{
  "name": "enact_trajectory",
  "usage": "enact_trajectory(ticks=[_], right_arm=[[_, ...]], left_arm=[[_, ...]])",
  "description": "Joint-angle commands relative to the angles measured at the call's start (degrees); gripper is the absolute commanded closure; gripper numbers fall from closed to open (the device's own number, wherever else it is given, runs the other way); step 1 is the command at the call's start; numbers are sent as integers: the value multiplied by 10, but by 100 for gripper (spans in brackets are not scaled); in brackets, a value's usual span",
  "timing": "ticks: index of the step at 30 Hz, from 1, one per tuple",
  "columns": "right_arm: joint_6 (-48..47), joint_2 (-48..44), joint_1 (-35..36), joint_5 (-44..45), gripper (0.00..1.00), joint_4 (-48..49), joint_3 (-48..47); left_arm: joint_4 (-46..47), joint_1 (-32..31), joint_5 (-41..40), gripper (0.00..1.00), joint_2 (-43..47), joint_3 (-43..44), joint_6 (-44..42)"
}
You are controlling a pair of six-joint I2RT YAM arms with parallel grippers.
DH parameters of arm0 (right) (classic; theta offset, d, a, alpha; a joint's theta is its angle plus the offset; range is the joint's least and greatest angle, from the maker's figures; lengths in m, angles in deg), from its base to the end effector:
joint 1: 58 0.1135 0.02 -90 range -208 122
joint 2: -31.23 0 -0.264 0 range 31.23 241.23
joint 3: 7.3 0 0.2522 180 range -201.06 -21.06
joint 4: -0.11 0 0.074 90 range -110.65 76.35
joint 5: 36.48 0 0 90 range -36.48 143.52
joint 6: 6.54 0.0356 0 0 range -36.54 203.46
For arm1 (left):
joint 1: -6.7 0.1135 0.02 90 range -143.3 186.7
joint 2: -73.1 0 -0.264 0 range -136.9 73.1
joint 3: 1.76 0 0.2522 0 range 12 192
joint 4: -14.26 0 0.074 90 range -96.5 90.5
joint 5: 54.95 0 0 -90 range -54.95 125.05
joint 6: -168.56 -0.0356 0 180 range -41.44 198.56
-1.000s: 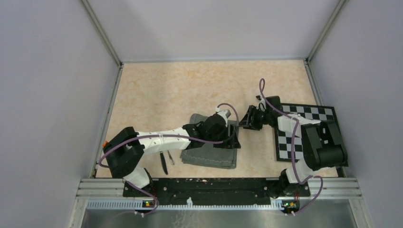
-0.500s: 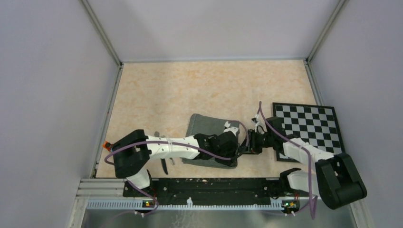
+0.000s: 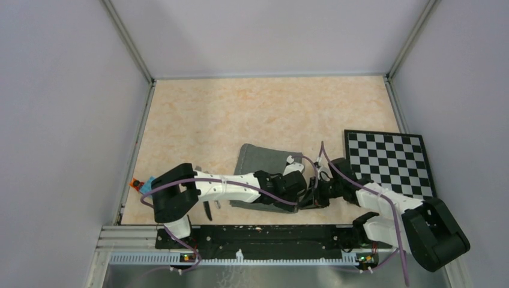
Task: Fold the napkin into a case and place the utensils inside
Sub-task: Smooth out the lower triangle-folded napkin at the center of the board.
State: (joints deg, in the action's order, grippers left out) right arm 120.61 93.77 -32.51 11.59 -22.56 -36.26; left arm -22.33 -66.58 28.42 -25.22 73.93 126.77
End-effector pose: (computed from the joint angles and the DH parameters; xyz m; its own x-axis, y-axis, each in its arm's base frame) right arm 0.1380 0.0921 0.1247 -0.9939 0.0239 -0.1073 -0.0690 0.6240 0.7784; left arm 0.1038 -0.3311 0.1837 -0.8613 0.2931 -0.4150 0.4383 0.8416 -0.3154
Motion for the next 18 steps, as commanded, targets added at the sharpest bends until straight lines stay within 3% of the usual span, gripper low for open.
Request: enact_trajectory(ticks=[1, 5, 12, 18], right_arm=[[12, 22, 14, -6, 85, 46, 6], [12, 35, 15, -4, 87, 60, 9], [16, 50, 15, -5, 87, 83, 17], [18, 77, 16, -7, 92, 114, 20]], left_arm=[[-15, -4, -23, 63, -21, 35, -13], [-21, -5, -25, 68, -36, 46, -16], [-33, -8, -27, 67, -49, 53, -18], [-33, -13, -29, 83, -43, 66, -21]])
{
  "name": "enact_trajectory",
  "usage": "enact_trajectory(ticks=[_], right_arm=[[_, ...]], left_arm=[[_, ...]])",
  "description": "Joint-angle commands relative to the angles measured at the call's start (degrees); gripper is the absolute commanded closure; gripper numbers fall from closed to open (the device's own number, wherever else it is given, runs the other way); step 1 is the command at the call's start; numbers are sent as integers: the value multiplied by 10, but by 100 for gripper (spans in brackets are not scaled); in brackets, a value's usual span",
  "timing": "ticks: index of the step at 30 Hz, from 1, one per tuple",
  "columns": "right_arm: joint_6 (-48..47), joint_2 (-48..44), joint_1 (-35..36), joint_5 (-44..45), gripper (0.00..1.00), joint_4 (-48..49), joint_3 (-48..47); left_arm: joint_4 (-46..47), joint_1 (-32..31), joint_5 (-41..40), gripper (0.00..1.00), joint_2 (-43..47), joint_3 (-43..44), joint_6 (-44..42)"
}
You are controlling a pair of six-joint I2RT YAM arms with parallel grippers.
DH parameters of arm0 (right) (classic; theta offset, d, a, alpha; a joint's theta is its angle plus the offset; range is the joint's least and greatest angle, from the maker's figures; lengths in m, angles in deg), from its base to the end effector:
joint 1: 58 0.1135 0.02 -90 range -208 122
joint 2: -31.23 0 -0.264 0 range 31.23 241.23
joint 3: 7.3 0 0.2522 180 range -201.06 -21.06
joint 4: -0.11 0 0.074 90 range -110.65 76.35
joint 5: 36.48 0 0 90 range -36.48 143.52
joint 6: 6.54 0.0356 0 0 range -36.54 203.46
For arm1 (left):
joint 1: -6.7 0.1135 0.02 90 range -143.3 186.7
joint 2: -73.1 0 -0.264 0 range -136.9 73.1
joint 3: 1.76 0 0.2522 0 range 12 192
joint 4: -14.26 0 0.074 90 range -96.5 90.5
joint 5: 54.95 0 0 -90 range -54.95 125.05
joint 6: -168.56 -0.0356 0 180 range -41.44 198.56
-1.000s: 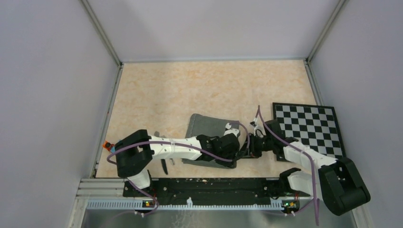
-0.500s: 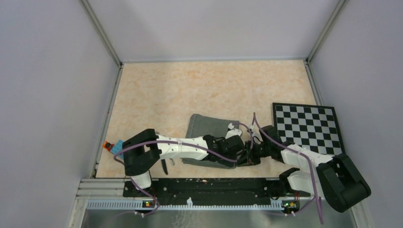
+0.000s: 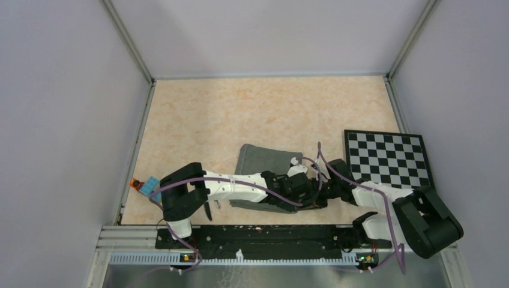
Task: Fold the napkin into a case and place the utensils inside
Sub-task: Smooth out the lower triangle-folded napkin at the center of the board.
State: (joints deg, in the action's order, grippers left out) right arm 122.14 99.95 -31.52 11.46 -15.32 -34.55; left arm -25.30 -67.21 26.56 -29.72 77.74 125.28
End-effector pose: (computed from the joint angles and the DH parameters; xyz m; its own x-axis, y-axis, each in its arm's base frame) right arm 0.1397 0.0963 0.1084 -0.9969 0.0218 -0.0756 -0.0454 0.6249 0.7794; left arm 0.1048 -0.3444 0.1739 -0.8474 0.3397 -0.4082 0.4591 0.8548 -0.2418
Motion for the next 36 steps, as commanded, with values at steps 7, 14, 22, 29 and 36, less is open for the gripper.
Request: enact_trajectory(ticks=[7, 14, 22, 29, 36], right_arm=[[13, 29, 5, -9, 97, 59, 5], [22, -53, 6, 60, 95, -27, 1], [37, -181, 2, 125, 70, -115, -16], [-28, -49, 60, 86, 31, -101, -67], [-36, 19, 93, 226, 82, -166, -106]], left_arm=[[10, -11, 7, 84, -2, 35, -5], [16, -12, 24, 69, -6, 24, 5], [43, -8, 51, 36, 132, -22, 28], [149, 114, 128, 27, 303, -172, 37], [201, 296, 188, 23, 362, -212, 17]])
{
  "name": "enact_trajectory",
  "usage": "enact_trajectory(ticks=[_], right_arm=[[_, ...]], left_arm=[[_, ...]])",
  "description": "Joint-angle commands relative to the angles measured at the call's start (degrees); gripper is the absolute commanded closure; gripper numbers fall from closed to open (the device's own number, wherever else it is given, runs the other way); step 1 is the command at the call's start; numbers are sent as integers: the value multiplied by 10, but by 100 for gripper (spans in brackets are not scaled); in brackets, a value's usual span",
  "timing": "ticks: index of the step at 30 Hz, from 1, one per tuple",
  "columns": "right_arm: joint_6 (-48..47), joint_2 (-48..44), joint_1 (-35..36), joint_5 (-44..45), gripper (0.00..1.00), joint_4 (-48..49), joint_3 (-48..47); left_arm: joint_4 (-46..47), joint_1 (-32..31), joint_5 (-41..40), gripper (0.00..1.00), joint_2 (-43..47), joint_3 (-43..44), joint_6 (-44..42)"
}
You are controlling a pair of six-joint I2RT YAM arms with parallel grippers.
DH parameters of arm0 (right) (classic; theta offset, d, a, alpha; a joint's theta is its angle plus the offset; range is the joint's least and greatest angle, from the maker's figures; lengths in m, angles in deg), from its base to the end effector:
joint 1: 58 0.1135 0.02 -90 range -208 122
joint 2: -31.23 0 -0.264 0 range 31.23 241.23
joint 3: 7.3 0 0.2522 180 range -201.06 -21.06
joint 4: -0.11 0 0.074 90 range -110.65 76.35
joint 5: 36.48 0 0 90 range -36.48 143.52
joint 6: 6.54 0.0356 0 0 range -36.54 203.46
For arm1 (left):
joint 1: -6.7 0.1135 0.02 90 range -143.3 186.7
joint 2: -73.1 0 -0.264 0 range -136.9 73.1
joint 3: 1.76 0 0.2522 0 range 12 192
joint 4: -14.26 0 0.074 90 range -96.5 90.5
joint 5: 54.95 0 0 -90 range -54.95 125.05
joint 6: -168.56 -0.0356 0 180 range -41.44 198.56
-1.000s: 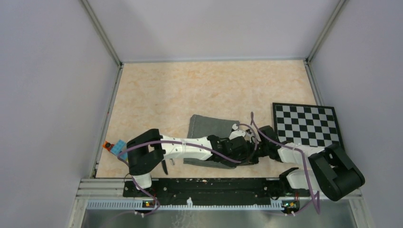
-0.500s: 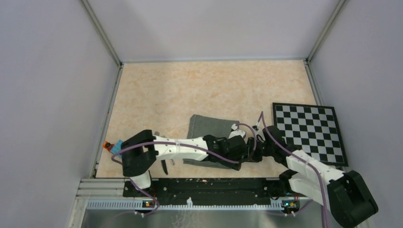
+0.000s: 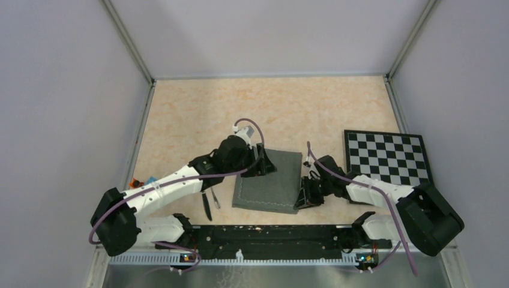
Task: Fold the napkin into a case and place the utensils inside
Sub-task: Smooth out the lower triangle-folded napkin at the center of the board.
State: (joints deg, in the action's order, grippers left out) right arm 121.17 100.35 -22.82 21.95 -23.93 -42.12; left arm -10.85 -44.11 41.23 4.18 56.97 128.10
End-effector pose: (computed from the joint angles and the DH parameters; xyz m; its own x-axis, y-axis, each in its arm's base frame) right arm 0.1437 0.1241 0.1292 -0.9880 -0.0589 -0.1427 -0.1405 0.7256 0.6736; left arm 0.1629 -0.2059 0.2520 -0.8655 -0.1355 -0.4823 0.2582 0.7042 -0.6613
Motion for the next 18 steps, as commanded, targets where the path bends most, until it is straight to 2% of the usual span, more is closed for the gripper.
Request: enact_trajectory(ticks=[1, 5, 8, 10, 13, 15, 16, 18], right_arm=[[-25, 12, 6, 158, 87, -99, -40], [-19, 27, -14, 227, 100, -99, -68], [-19, 62, -35, 239, 100, -68, -97], [-44, 75, -37, 229, 98, -70, -125], [-79, 48, -37, 251, 63, -96, -164], [-103, 37, -42, 273, 45, -104, -198], [-118, 41, -52, 257, 41, -95, -223], [-117, 70, -90, 160, 40, -50, -252]], left_arm=[[66, 85, 49, 23, 26, -7, -10], [134, 162, 80, 21, 27, -31, 18], [189, 210, 103, 21, 9, -49, 51], [208, 225, 90, 22, -9, -51, 55], [204, 249, 90, 24, -45, -39, 50], [210, 263, 87, 25, -62, -38, 43], [216, 271, 87, 26, -71, -39, 40], [230, 286, 92, 27, -91, -39, 37]])
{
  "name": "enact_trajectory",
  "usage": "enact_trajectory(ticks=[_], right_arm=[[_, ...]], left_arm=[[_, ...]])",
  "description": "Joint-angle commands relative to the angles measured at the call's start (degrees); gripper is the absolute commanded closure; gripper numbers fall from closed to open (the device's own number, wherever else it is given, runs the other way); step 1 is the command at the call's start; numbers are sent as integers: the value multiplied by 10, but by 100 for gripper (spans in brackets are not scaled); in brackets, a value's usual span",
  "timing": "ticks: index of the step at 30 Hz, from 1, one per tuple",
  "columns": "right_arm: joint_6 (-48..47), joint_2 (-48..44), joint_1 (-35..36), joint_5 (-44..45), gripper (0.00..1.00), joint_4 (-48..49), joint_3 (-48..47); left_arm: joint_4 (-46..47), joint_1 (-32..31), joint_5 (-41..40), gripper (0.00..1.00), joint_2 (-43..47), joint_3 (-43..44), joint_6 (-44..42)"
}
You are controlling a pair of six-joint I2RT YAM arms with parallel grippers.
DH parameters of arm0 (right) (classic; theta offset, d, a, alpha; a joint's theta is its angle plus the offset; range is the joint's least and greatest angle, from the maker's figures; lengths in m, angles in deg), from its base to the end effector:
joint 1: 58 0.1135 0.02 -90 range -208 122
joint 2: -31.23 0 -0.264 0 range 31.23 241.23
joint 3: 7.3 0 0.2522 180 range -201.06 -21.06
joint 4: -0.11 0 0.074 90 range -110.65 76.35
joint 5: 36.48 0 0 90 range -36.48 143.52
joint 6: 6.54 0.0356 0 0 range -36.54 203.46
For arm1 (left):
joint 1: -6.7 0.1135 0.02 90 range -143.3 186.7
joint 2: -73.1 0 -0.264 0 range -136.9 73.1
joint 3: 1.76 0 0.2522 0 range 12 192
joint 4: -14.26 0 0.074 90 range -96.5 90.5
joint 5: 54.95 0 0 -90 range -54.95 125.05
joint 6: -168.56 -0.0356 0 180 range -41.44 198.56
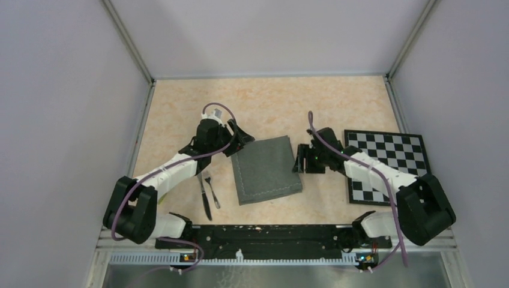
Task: Fold the napkin into a case and place the utensils inside
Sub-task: Smooth out the lower triangle-folded napkin at the center of the board.
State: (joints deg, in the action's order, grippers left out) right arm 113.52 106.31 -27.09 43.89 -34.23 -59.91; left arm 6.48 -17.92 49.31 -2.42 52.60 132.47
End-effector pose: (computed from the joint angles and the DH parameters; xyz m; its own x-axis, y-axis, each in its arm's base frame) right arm 0.2070 0.1309 0.1809 -0.9145 0.0281 -0.4037 -0.1467 0.9067 0.3954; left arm 0.2547 -0.1263 0.2256 -0.7438 -0.5207 -0.4192 -0.0022 0.6290 -0.7774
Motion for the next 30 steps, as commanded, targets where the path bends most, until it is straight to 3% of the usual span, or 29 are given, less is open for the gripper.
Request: enact_trajectory(ticks=[1, 6, 9, 11, 16, 21, 25, 30], right_arm=[[-32, 35, -68, -120, 42, 90, -84], [79, 211, -114, -335, 67, 305, -159], [150, 296, -116, -387, 76, 412, -190], [159, 343, -119, -389, 77, 434, -208], [122, 430, -142, -365, 81, 412, -247], [20, 465, -158, -290, 81, 290, -267], [5, 427, -147, -294, 80, 240, -291], [-9, 344, -119, -306, 70, 161, -331]], left_arm=[[64, 31, 14, 27, -35, 6, -6], [89, 61, 28, 28, -85, 13, -11], [95, 79, 59, 29, -117, 21, -20], [101, 86, 64, 30, -141, 23, -24], [116, 100, 54, 31, -174, 12, -35], [100, 101, 23, 32, -201, 1, -62], [82, 99, 35, 31, -160, 1, -76], [34, 94, 75, 29, -88, 42, -81]])
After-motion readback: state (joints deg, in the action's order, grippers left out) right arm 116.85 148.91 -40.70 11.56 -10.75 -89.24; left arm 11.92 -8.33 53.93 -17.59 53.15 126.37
